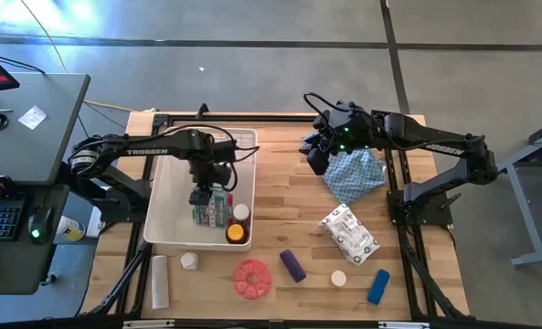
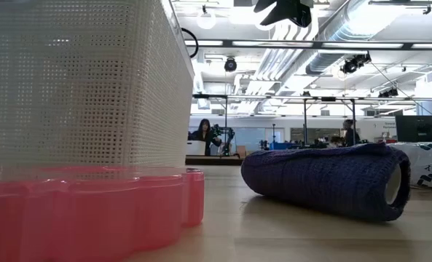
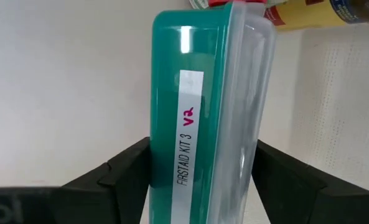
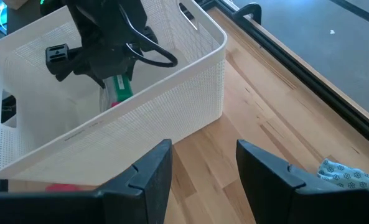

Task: Pick & place medical supplies in basket/bin
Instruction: Put the blue first aid kit into the white bin

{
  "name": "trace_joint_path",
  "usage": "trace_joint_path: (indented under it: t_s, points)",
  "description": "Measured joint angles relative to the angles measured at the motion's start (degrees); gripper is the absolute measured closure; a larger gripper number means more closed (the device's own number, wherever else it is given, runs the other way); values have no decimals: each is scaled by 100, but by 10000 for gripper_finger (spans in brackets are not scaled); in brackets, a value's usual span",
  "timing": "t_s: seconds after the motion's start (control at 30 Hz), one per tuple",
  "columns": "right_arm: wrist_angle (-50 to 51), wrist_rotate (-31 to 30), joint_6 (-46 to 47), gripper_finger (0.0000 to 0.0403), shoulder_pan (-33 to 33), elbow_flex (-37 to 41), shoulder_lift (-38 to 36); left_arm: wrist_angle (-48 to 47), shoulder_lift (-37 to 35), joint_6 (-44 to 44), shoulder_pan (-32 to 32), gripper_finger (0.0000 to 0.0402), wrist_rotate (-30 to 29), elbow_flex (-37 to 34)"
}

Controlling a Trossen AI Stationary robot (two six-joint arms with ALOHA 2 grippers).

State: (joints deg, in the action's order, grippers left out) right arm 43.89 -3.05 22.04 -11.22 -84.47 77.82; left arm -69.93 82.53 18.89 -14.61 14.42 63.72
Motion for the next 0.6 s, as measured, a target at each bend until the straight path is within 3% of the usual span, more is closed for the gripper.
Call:
trace_joint_path:
  t_s: [0.37,0.6]
  points:
    - [-111,-39,351,234,0,0,22,639,-30,215,-11,112,-88,-533]
    - [-1147,-79,1066,246,43,0,448,774,-8,340,-83,111,-38,-547]
